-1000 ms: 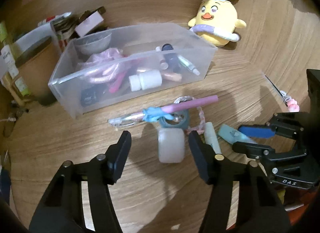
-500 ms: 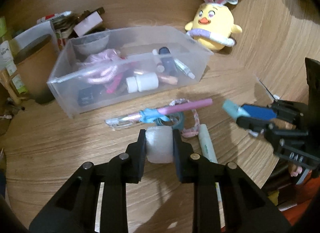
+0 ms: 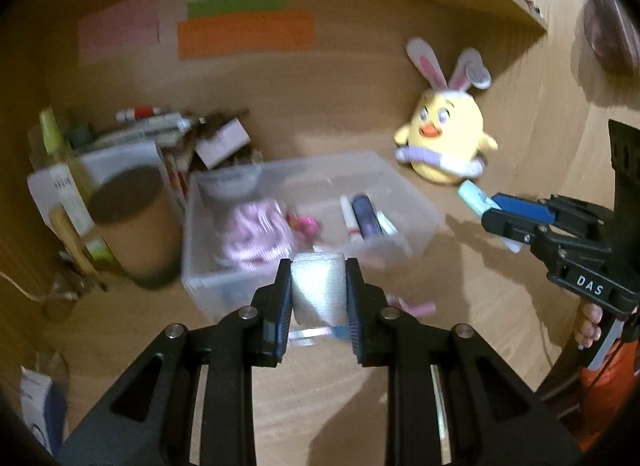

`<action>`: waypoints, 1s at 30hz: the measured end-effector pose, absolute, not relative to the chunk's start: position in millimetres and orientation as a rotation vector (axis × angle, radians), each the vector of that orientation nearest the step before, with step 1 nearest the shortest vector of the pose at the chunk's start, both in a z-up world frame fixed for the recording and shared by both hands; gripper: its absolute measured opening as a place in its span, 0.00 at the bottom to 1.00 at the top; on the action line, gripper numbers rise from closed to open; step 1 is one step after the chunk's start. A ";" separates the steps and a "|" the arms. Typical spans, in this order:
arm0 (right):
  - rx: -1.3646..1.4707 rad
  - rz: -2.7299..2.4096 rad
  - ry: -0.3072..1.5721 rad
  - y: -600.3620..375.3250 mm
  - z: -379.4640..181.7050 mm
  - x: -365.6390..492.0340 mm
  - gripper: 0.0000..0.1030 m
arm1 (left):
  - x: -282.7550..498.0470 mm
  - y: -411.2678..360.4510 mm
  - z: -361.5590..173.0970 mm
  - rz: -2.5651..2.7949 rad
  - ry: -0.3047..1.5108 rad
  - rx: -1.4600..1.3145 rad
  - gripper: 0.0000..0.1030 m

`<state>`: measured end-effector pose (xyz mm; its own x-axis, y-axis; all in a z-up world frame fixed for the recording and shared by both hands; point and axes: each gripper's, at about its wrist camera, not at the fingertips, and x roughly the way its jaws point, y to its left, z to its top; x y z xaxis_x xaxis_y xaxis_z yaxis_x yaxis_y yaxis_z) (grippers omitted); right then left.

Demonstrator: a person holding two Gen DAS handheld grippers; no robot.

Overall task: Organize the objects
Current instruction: 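Lower the tape roll and mint bottle into the clear box and open both tools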

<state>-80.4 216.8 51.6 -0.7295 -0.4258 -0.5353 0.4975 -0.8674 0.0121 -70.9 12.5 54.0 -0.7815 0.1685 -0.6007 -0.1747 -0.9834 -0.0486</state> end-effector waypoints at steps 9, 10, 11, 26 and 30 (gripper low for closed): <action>0.728 -2.513 0.148 198.0 65.1 -116.1 0.22 | -109.0 1.8 74.4 2.853 0.014 -0.940 0.24; 0.735 -2.512 0.144 196.3 64.5 -119.7 0.22 | -116.0 1.7 73.0 2.847 0.010 -0.956 0.24; 0.749 -2.512 0.143 192.2 62.4 -127.3 0.22 | -119.1 2.2 71.5 2.844 0.010 -0.966 0.24; 1.036 -2.438 0.185 157.5 1.9 -204.9 0.22 | -200.1 31.0 27.0 2.715 0.010 -1.206 0.24; 1.068 -2.430 0.229 153.2 -10.2 -210.2 0.22 | -206.5 29.4 18.3 2.694 0.002 -1.245 0.24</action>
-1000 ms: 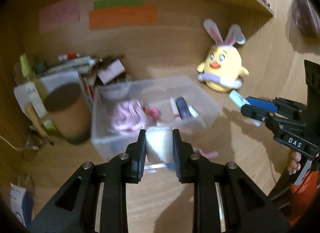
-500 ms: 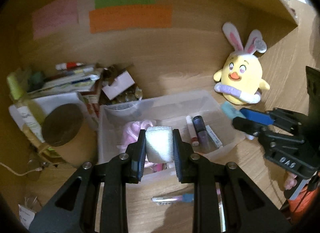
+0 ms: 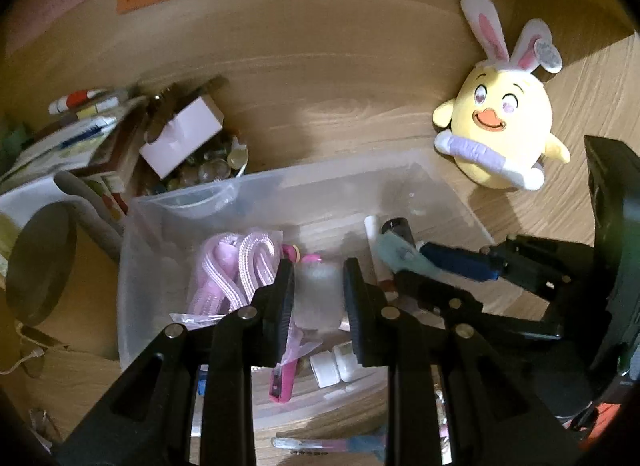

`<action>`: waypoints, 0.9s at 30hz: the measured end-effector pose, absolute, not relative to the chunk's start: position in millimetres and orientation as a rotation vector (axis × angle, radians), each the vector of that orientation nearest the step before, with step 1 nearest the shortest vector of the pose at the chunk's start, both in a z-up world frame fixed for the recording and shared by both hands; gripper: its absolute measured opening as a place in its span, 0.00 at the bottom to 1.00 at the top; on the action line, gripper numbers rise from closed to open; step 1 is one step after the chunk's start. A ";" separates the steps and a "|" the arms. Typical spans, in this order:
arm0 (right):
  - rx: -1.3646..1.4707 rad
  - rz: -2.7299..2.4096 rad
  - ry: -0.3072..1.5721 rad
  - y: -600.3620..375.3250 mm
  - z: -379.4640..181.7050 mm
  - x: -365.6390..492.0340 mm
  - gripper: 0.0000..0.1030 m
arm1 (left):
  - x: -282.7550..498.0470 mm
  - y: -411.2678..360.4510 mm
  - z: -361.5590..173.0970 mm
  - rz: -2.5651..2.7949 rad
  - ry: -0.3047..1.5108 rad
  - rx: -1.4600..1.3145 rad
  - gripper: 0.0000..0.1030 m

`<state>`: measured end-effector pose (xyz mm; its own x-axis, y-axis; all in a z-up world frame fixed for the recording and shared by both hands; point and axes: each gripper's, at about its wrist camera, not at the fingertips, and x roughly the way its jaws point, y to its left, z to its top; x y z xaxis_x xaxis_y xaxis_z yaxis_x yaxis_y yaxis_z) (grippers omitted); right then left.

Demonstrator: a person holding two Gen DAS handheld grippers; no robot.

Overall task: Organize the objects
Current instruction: 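Lower the tape roll and mint bottle into the clear box and open both tools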

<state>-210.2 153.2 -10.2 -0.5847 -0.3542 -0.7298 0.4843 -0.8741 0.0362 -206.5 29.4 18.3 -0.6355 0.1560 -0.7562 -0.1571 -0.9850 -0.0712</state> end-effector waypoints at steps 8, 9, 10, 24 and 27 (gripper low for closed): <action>1.068 -2.425 0.222 154.0 -6.9 -206.1 0.23 | -195.0 22.0 31.6 2.728 -0.025 -1.199 0.56; 1.067 -2.421 0.212 155.8 -5.2 -204.5 0.25 | -190.5 21.7 35.5 2.743 -0.017 -1.182 0.60; 1.061 -2.421 0.200 158.3 -2.9 -201.8 0.28 | -185.5 21.4 39.8 2.763 -0.009 -1.166 0.70; 0.912 -2.517 0.132 199.4 31.3 -121.0 0.54 | -105.7 13.3 41.7 2.836 0.041 -1.079 0.94; 0.935 -2.516 0.100 201.3 21.0 -105.8 0.54 | -90.6 8.2 25.0 2.833 0.020 -1.143 0.94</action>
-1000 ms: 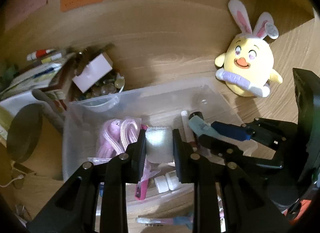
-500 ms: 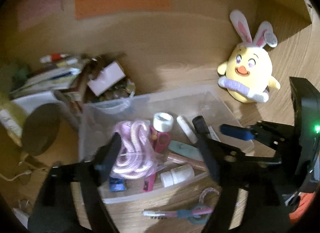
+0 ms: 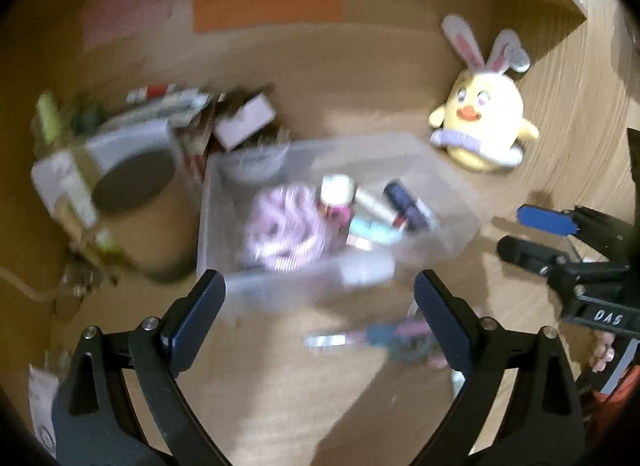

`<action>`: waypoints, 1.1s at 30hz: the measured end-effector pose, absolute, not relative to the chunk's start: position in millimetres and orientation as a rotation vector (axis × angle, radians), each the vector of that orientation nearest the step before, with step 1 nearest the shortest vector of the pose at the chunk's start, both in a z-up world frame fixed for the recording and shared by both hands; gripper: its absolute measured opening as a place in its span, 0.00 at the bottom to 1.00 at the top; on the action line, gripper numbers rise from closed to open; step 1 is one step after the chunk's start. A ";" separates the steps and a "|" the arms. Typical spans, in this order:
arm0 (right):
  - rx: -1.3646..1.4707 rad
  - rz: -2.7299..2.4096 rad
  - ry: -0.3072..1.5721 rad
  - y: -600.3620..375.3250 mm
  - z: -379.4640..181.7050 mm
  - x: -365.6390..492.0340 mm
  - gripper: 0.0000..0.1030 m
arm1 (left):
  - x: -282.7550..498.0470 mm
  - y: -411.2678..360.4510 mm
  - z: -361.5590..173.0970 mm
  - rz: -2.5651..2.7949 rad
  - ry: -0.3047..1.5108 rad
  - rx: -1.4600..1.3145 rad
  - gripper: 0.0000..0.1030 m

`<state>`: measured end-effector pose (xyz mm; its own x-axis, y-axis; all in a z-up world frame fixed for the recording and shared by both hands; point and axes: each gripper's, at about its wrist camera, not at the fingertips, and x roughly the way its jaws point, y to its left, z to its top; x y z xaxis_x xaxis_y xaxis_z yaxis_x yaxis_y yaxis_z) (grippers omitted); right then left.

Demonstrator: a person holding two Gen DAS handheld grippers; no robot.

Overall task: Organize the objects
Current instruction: 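Lower the tape roll and mint bottle into the clear box and open both tools, then grasp the teal tape roll with the left tool while the right tool grasps the pale green tube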

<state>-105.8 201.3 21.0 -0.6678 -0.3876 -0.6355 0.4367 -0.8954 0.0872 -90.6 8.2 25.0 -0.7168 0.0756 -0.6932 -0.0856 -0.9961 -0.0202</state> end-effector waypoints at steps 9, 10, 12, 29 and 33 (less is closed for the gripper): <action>1.038 -2.446 0.105 182.9 -21.7 -64.8 0.54 | -52.2 2.3 -18.3 2.822 0.026 -1.260 0.92; 1.047 -2.438 0.088 181.1 -25.2 -60.7 0.54 | -50.4 3.9 -21.5 2.801 0.011 -1.270 0.87; 1.071 -2.401 0.069 176.9 -30.9 -55.0 0.54 | -49.8 8.4 -26.5 2.763 0.013 -1.292 0.73; 1.102 -2.371 0.210 171.4 -53.7 -34.0 0.14 | -65.6 42.3 -36.5 2.621 -0.021 -1.329 0.53; 1.109 -2.417 0.189 191.6 -53.0 -37.2 0.14 | -79.6 53.9 -37.8 2.612 -0.006 -1.333 0.53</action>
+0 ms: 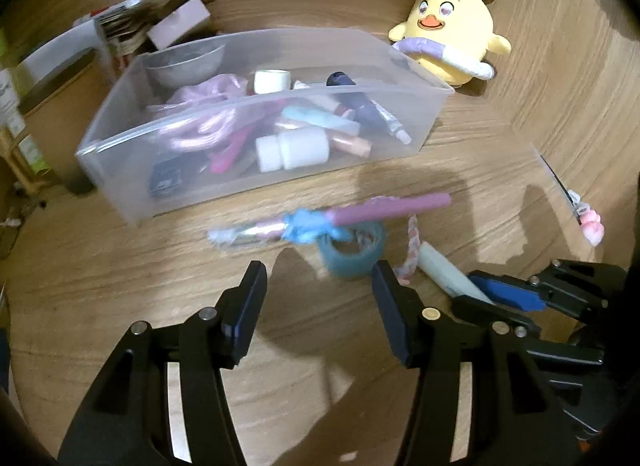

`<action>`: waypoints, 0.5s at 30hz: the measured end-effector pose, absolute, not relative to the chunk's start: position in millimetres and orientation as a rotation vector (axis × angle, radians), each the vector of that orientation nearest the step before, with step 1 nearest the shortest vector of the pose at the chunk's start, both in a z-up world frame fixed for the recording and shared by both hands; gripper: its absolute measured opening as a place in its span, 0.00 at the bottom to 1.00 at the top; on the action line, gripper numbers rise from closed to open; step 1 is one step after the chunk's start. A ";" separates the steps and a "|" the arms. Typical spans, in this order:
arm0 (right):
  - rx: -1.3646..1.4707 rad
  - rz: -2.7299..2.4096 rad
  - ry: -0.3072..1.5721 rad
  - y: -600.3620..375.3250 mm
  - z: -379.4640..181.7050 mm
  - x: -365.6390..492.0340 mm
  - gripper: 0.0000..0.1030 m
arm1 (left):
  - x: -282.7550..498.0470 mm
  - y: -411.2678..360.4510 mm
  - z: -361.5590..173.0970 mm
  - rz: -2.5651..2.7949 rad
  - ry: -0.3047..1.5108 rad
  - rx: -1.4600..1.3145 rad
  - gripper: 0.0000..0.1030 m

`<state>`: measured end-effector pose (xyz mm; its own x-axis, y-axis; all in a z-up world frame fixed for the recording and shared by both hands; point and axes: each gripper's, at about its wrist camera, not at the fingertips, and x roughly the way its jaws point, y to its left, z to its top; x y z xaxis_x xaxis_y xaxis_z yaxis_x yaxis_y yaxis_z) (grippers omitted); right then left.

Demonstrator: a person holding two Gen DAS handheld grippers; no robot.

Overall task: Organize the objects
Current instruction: 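Grasp the teal tape roll with the left tool while the right tool grasps the pale green tube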

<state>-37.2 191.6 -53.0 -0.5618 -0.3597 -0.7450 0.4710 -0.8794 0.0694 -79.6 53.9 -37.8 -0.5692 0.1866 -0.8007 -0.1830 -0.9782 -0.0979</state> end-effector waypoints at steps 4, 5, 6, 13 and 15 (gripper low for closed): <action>1.121 -2.450 0.164 208.4 -52.5 -42.7 0.14 | -91.5 56.9 -40.9 2.595 -0.036 -1.360 0.53; 1.123 -2.457 0.155 212.5 -52.4 -44.3 0.14 | -94.5 58.8 -42.3 2.591 -0.034 -1.371 0.53; 1.125 -2.465 0.147 216.6 -52.2 -46.1 0.14 | -96.9 61.2 -43.7 2.589 -0.029 -1.380 0.53; 1.109 -2.508 0.101 234.5 -44.9 -56.5 0.14 | -110.4 66.4 -47.6 2.584 -0.051 -1.384 0.53; 1.095 -2.517 0.101 235.8 -41.8 -58.0 0.14 | -114.9 67.6 -49.3 2.587 -0.059 -1.384 0.53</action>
